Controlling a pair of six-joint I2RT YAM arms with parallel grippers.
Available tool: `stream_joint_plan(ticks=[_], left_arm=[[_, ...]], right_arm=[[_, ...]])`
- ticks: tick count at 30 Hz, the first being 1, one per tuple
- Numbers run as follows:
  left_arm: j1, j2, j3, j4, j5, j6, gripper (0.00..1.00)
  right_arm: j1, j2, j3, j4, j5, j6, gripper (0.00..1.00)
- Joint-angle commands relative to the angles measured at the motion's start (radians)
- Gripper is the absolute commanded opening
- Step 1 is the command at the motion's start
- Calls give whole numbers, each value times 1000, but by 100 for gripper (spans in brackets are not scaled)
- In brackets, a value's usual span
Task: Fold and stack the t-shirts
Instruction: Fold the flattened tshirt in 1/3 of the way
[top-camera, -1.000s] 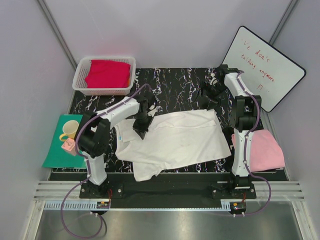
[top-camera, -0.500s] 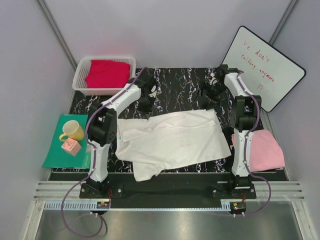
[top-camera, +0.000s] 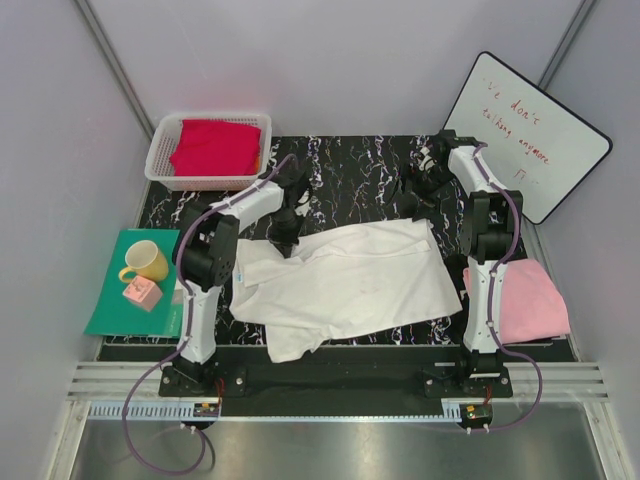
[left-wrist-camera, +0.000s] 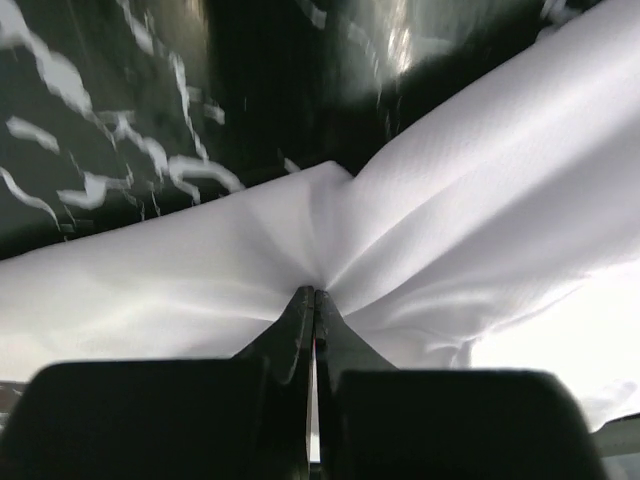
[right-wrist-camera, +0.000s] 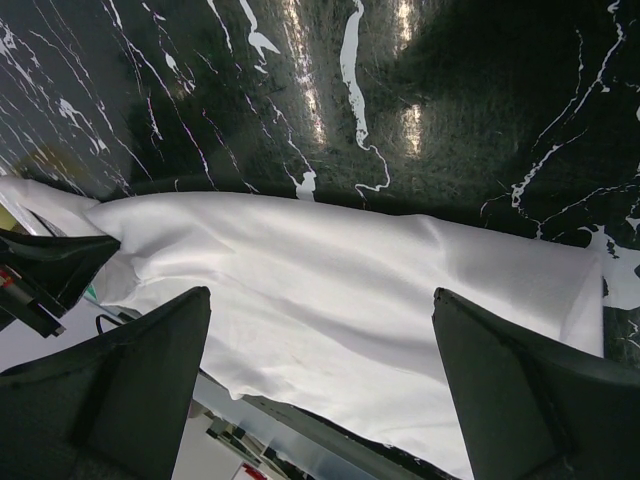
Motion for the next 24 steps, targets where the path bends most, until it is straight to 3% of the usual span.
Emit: stream_joint_plan(ticks=[1,12,24], left_arm=[[5,-128,-104,17,-10,-14,0],[-15,-358,-265,-30,-16,-45,0],[-90,-325,-294,-74,82,-8,0]], right_arm=[[-3,1,4,4,-22,-2,100],[-3,27,20,3,-36,6,100],[-3,46,41,1,-53,10,100]])
